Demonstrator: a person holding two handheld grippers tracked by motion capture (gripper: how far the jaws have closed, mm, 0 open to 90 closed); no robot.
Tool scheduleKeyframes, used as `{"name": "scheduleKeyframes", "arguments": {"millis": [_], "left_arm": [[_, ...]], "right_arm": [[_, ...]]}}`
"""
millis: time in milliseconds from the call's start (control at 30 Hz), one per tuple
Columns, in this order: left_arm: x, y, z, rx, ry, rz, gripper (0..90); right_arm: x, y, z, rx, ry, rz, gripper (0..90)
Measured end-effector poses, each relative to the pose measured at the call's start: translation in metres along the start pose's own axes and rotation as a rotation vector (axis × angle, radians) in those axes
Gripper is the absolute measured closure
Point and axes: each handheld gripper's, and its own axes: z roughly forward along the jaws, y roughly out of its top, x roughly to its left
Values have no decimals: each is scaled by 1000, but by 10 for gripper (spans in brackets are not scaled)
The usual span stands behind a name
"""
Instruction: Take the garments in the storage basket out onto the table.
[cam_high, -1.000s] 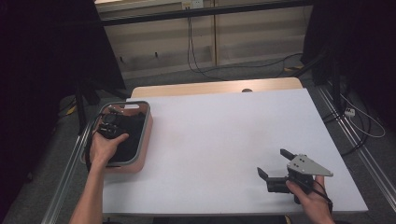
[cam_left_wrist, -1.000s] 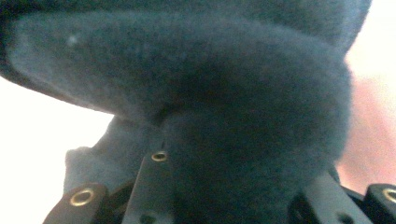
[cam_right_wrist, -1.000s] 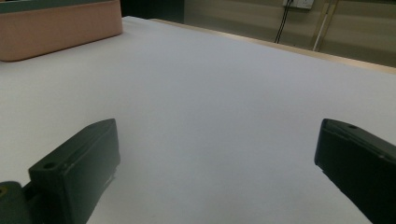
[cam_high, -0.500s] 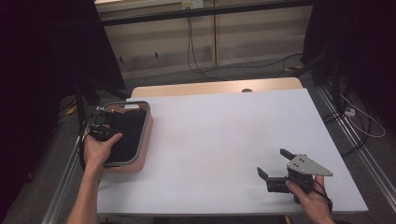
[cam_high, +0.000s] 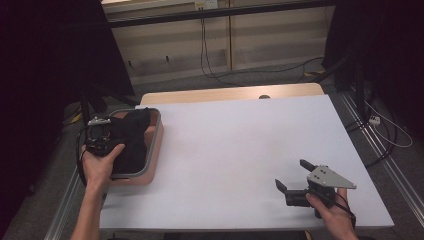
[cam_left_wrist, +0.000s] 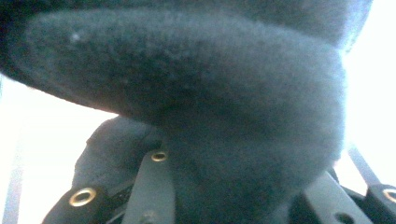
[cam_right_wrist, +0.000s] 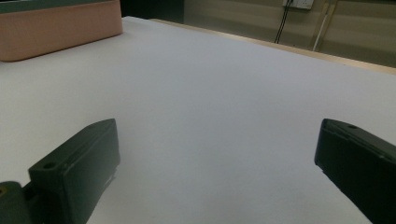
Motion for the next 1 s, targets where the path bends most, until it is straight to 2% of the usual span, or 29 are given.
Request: {"name": "scheduleKeyframes", "arguments": {"millis": [200, 267, 433, 767, 1000], "left_arm": [[4, -2, -17, -99, 5, -33, 688], [5, -3, -22, -127, -8, -42, 687], [8, -5, -33, -192, -9, -40, 686], [12, -5, -56, -313, -4, -65, 682], [11, -6, -70, -404, -10, -66, 682]], "right_arm": [[0, 0, 1, 1, 4, 1, 0], [0, 0, 0, 1, 4, 0, 0], [0, 0, 0, 2, 2, -2, 0], [0, 0, 0, 0, 7, -6, 0], [0, 0, 0, -1, 8, -5, 0]]}}
